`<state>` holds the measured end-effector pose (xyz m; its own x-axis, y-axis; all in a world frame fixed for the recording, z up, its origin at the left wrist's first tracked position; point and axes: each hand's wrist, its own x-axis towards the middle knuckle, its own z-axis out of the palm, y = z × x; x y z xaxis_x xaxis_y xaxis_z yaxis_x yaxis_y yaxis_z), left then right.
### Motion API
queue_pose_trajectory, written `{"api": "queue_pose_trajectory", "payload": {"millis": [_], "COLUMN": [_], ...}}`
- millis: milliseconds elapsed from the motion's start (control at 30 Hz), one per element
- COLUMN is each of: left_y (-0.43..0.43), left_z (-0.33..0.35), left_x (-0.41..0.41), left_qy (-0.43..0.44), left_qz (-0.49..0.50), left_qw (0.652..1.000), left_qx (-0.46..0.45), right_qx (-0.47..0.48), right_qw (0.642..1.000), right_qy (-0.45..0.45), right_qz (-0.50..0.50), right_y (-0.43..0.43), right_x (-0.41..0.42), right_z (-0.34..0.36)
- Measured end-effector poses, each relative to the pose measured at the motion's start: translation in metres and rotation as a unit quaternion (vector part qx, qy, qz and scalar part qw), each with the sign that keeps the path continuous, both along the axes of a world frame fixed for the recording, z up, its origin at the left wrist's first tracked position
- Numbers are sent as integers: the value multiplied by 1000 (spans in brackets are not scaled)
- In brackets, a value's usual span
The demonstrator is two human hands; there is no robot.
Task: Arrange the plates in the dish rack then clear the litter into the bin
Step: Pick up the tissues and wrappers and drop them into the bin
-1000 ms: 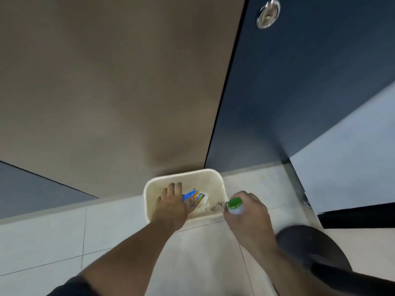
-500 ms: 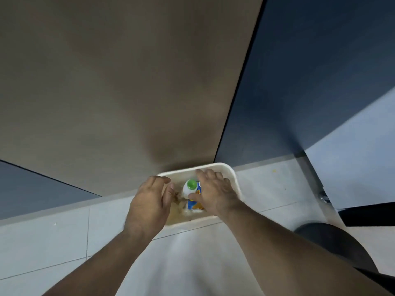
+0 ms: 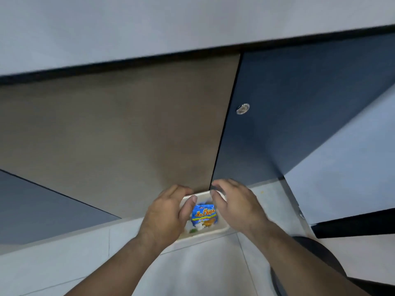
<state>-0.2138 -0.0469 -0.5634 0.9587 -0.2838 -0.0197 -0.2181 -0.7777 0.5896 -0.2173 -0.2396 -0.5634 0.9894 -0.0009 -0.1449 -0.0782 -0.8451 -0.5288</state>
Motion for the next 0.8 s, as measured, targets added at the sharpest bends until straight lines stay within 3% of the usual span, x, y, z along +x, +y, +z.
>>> {"api": "queue_pose_trajectory", "payload": {"millis": [167, 433, 533, 800], "left_y": [-8, -47, -67, -101], "left_z": [134, 307, 365, 442], "left_x": [-9, -1, 5, 19], "left_qy": [-42, -139, -168, -210], "left_qz": [-14, -24, -23, -3], "left_qw": [999, 989, 984, 973], "left_qx": [-17, -50, -58, -95], "right_qx": [57, 64, 63, 36], "right_qw": [995, 984, 983, 979], "right_qy": [-82, -164, -173, -196], "right_qz": [-22, -16, -13, -42], "right_y": [-11, -55, -78, -125], "right_x": [-20, -24, -22, -1], "right_z": [139, 319, 374, 456]}}
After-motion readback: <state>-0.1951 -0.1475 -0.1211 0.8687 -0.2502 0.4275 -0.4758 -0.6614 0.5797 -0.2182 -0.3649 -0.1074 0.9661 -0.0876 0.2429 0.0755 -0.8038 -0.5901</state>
